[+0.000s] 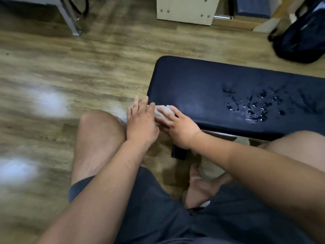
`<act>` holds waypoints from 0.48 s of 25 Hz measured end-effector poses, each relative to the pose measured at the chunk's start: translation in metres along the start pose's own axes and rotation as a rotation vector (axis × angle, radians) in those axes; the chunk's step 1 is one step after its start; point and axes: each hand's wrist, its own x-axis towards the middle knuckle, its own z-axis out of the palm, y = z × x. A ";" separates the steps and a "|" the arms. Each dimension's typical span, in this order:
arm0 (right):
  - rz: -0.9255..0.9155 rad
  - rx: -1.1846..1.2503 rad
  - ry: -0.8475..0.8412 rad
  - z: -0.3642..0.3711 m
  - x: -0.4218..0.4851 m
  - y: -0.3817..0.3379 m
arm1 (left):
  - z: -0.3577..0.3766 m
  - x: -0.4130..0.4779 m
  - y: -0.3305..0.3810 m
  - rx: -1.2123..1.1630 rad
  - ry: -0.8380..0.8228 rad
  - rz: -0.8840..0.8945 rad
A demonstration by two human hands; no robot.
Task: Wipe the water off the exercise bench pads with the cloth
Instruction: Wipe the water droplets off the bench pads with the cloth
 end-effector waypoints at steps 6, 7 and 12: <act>0.016 0.028 0.021 0.075 -0.168 0.080 | 0.021 0.002 0.005 0.152 -0.196 0.078; 0.042 0.042 0.036 0.075 -0.176 0.082 | 0.021 0.000 0.004 0.165 -0.199 0.096; 0.062 0.105 0.048 0.058 -0.109 0.045 | 0.018 -0.002 -0.004 0.151 -0.152 0.092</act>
